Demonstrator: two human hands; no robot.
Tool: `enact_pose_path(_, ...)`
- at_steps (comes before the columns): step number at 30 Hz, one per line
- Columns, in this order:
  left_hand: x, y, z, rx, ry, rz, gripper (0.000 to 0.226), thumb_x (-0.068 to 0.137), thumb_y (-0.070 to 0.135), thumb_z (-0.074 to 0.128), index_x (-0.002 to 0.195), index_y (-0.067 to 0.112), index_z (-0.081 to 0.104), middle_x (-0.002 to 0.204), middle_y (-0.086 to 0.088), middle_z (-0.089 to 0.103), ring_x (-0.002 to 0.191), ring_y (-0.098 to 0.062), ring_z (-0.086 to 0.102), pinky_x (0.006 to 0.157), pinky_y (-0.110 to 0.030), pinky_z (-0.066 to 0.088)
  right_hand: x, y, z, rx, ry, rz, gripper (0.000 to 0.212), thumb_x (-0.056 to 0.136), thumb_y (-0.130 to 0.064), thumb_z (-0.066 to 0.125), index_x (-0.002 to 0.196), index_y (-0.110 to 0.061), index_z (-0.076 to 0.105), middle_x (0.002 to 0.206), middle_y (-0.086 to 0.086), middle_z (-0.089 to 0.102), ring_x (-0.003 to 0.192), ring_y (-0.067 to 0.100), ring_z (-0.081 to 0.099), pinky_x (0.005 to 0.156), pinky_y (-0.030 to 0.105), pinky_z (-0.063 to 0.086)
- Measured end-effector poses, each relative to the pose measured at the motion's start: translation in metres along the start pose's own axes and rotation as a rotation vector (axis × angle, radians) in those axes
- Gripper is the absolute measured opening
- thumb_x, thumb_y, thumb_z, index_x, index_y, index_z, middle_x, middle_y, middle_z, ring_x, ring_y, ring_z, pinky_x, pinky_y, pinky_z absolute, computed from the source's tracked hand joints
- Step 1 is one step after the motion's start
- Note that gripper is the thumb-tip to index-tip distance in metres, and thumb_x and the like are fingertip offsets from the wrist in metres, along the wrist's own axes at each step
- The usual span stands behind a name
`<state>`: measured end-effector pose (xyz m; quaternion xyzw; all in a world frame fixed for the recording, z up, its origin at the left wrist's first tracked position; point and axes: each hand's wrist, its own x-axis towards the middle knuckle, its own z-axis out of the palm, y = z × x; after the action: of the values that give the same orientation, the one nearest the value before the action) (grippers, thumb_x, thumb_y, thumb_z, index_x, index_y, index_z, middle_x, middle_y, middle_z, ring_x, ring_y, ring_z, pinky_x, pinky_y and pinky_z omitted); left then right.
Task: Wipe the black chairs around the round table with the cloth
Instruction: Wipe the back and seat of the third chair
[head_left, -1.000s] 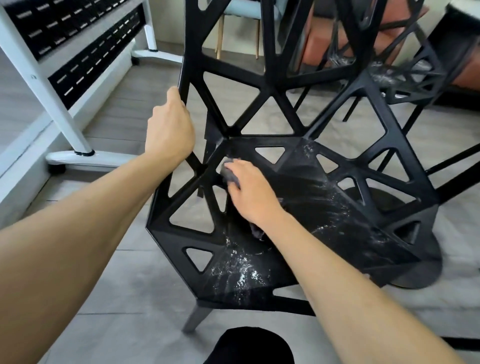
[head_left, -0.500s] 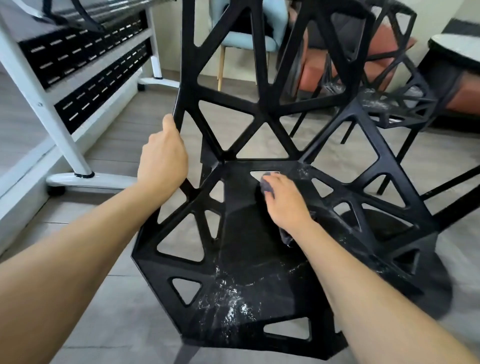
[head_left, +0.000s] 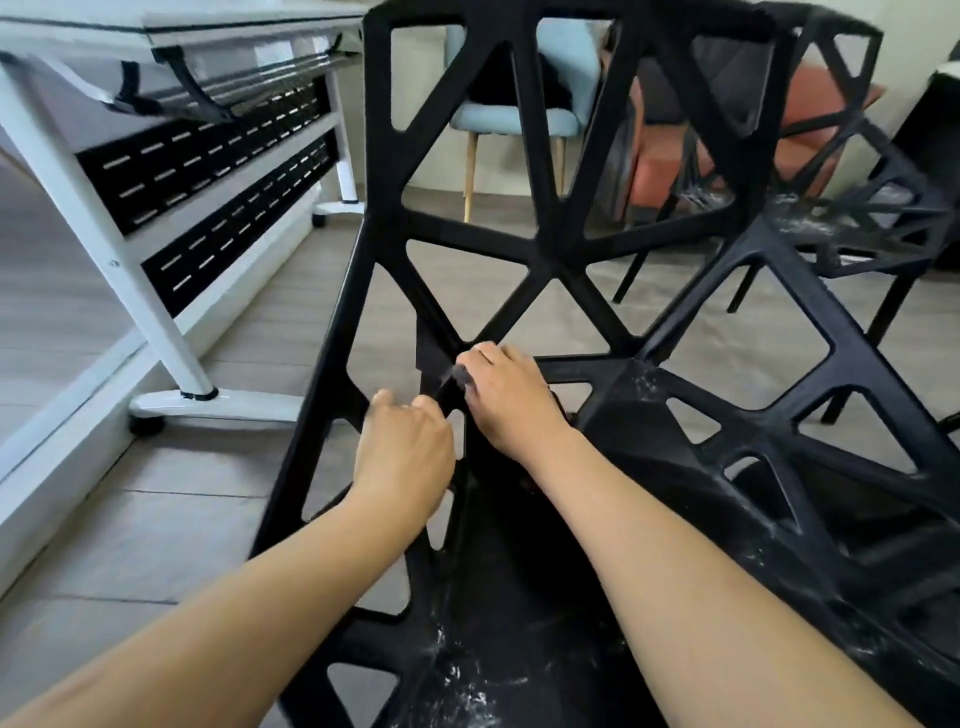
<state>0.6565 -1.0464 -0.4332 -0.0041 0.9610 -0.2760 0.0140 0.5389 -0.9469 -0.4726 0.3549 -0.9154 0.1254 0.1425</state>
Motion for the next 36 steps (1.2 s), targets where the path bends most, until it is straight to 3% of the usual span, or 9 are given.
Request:
enact_pose_path(3, -0.001, 0.0, 0.002, -0.006, 0.022, -0.007, 0.019, 0.093, 0.01, 0.042, 0.107, 0.011, 0.055, 0.068, -0.002, 0.03, 0.066, -0.017, 0.046, 0.08, -0.034, 0.032, 0.006, -0.011, 0.002, -0.093, 0.041, 0.046, 0.022, 0.093, -0.016, 0.056, 0.113, -0.009, 0.06, 0.114, 0.009, 0.06, 0.107, 0.034, 0.056, 0.082, 0.044, 0.043)
enact_pose_path(7, -0.001, -0.001, 0.007, -0.022, 0.041, -0.006, 0.027, 0.086, 0.005, 0.038, 0.1, 0.014, 0.059, 0.071, -0.002, 0.033, 0.058, -0.016, 0.041, 0.075, -0.035, 0.026, 0.01, -0.001, -0.012, -0.261, -0.061, 0.154, 0.03, 0.099, -0.013, 0.043, 0.127, -0.01, 0.055, 0.126, 0.009, 0.056, 0.119, 0.031, 0.05, 0.091, 0.042, 0.042)
enact_pose_path(10, -0.001, -0.001, 0.005, -0.013, 0.041, 0.02, 0.041, 0.074, 0.003, 0.025, 0.096, 0.012, 0.058, 0.072, -0.001, 0.037, 0.053, -0.015, 0.038, 0.075, -0.036, 0.027, -0.002, 0.05, -0.028, -0.39, -0.129, 0.363, 0.031, 0.1, -0.022, 0.05, 0.128, -0.012, 0.056, 0.128, 0.009, 0.056, 0.122, 0.03, 0.049, 0.096, 0.043, 0.042)
enact_pose_path(14, -0.001, 0.001, 0.001, -0.088, 0.055, -0.008, 0.032, 0.078, 0.002, 0.032, 0.098, 0.011, 0.055, 0.067, -0.001, 0.035, 0.053, -0.014, 0.039, 0.082, -0.033, 0.035, -0.016, 0.078, -0.038, -0.37, -0.118, 0.445, 0.031, 0.097, -0.023, 0.055, 0.126, -0.011, 0.057, 0.127, 0.009, 0.055, 0.121, 0.031, 0.047, 0.097, 0.044, 0.042)
enact_pose_path(17, -0.002, 0.0, -0.001, -0.08, 0.06, 0.021, 0.041, 0.071, 0.003, 0.024, 0.097, 0.011, 0.055, 0.067, 0.001, 0.036, 0.054, -0.013, 0.041, 0.077, -0.032, 0.032, 0.002, 0.027, -0.019, -0.123, -0.09, 0.24, 0.029, 0.095, -0.021, 0.054, 0.121, -0.01, 0.057, 0.12, 0.012, 0.059, 0.116, 0.034, 0.051, 0.094, 0.045, 0.042)
enact_pose_path(19, -0.002, 0.0, 0.0, -0.063, 0.066, 0.013, 0.029, 0.081, 0.003, 0.033, 0.098, 0.012, 0.055, 0.067, 0.0, 0.034, 0.053, -0.014, 0.037, 0.075, -0.033, 0.028, 0.009, -0.009, -0.007, 0.169, -0.021, 0.154, 0.033, 0.093, -0.016, 0.057, 0.125, -0.01, 0.051, 0.112, 0.012, 0.062, 0.108, 0.033, 0.054, 0.089, 0.045, 0.044)
enact_pose_path(23, 0.0, -0.001, 0.003, -0.073, 0.065, -0.009, 0.017, 0.089, 0.008, 0.041, 0.099, 0.012, 0.054, 0.068, -0.001, 0.032, 0.053, -0.015, 0.033, 0.076, -0.035, 0.027, 0.004, -0.011, -0.003, 0.579, 0.096, 0.38, 0.039, 0.09, -0.025, 0.07, 0.124, -0.015, 0.053, 0.12, 0.003, 0.05, 0.104, 0.02, 0.053, 0.087, 0.031, 0.045)
enact_pose_path(27, -0.001, 0.0, 0.005, -0.091, 0.077, -0.019, 0.014, 0.088, 0.008, 0.042, 0.096, 0.013, 0.053, 0.066, 0.0, 0.032, 0.052, -0.015, 0.032, 0.079, -0.035, 0.029, 0.004, -0.011, 0.005, 0.142, 0.123, 0.34, 0.033, 0.093, -0.038, 0.067, 0.119, -0.019, 0.062, 0.119, 0.006, 0.051, 0.108, 0.029, 0.051, 0.094, 0.041, 0.043)
enact_pose_path(36, -0.003, -0.004, 0.007, -0.07, 0.102, 0.032, 0.017, 0.086, 0.004, 0.041, 0.091, 0.013, 0.055, 0.063, 0.001, 0.033, 0.049, -0.014, 0.031, 0.075, -0.032, 0.029, 0.032, -0.015, 0.012, -0.083, 0.065, 0.422, 0.037, 0.099, -0.023, 0.057, 0.13, -0.008, 0.042, 0.127, 0.014, 0.053, 0.112, 0.034, 0.054, 0.086, 0.04, 0.045)
